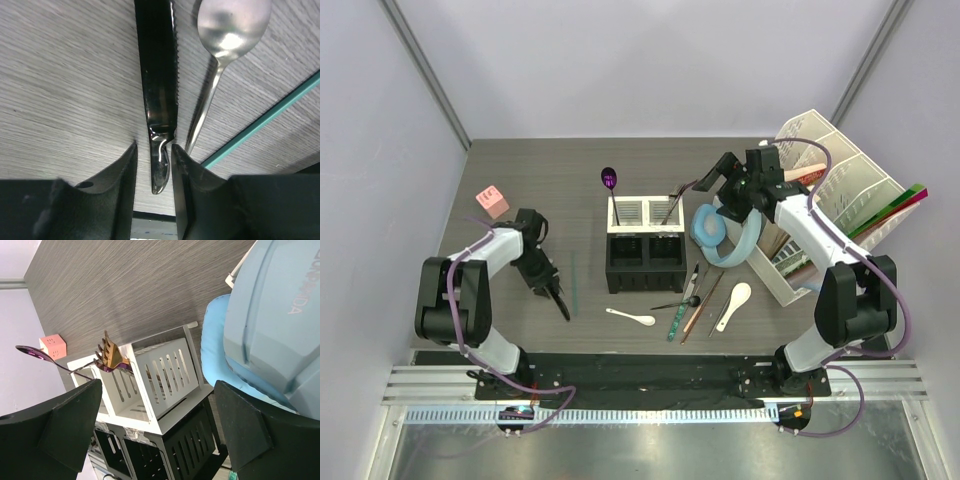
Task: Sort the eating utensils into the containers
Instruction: Pick up the knife at the center of the board.
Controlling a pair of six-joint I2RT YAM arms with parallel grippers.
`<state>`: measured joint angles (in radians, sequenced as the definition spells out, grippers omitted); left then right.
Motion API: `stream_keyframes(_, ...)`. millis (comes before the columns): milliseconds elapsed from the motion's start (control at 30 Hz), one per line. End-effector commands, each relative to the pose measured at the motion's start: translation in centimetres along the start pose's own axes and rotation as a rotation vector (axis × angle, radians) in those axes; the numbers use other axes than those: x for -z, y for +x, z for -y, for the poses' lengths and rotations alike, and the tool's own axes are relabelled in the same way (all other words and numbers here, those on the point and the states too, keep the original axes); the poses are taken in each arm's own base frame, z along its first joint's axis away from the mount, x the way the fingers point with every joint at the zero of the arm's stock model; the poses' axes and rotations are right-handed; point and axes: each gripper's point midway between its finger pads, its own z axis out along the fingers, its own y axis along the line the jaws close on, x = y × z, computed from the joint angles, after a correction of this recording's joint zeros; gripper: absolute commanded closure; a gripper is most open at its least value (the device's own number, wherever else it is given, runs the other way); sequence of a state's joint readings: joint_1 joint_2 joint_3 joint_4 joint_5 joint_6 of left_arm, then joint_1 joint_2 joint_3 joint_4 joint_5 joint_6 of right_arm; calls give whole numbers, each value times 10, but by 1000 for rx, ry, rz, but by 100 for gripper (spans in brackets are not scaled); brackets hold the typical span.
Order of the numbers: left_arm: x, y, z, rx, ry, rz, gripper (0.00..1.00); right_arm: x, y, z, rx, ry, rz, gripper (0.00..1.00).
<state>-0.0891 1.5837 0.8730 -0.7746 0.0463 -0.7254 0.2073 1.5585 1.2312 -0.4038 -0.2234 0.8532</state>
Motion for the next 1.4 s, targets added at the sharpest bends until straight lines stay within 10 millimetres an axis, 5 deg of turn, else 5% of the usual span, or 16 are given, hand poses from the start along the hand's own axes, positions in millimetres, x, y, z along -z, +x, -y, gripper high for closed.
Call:
stream_keyframes(0,-8,5,4,-9,13,-3,77,6,-18,-23,13,-59,43,0)
stream_keyframes(67,-13,3,3,-13,1,-3,100,6,-18,-23,17,-61,43,0)
stream_keyframes(333,0,-10,-4,-27,-43,66,100,7,-18,-22,22,-58,47,0)
stream_keyframes(633,72,-68,-4,-46,-104,349,100,2,-12,-19,7,-56,21,0)
stream_keyframes(833,96,-76,2,-48,-57,417,100,0,-14,-22,12,-64,24,0)
stream_keyframes(1167,140,-91,65,-120,243,504,100,-4,-18,-26,10,-66,22,0)
stream_keyframes(1367,178,-84,128,-191,444,566,100,-3,-19,-28,-7,-67,22,0)
